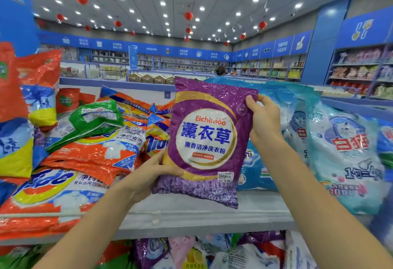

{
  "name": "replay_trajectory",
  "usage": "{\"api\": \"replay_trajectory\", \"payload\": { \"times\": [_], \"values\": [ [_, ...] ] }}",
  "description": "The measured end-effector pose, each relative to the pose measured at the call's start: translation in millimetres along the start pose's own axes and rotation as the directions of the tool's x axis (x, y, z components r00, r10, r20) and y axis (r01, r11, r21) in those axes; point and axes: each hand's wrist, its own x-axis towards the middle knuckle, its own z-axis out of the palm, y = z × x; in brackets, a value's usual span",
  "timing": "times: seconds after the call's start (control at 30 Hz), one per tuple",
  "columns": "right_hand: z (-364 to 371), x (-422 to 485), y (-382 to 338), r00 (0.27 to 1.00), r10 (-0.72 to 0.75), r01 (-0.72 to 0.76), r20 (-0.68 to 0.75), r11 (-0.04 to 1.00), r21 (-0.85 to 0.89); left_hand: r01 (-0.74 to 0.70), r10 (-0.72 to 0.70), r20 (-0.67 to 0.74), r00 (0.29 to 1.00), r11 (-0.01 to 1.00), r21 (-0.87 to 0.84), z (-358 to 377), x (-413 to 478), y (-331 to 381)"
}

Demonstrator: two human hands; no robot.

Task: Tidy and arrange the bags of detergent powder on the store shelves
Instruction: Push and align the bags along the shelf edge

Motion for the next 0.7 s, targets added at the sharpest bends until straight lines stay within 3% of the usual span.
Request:
{"api": "replay_trajectory", "payload": {
  "times": [0.13, 0.27, 0.7],
  "values": [
    [-23.4, -14.8, -17.0, 0.991, -0.087, 0.081, -0.104, 0.995, -0.055, 0.003, 0.0, 0.021, 1.0, 0.992, -0.125, 37.4, 8.2, -13.8],
    [-70.1, -31.4, -41.7, 0.971, -0.151, 0.121, -0.187, 0.979, -0.161, -0.001, 0.008, 0.069, 0.998, 0.995, -0.098, 80.7, 17.9, -30.4],
    [-299.3, -100.5, -131.2, 0.82, -0.297, 0.145, -0.489, 0.935, -0.324, 0.123, -0.1, 0.474, 0.875, 0.992, -0.019, 294.6, 42.4, -95.9]
  ]
}}
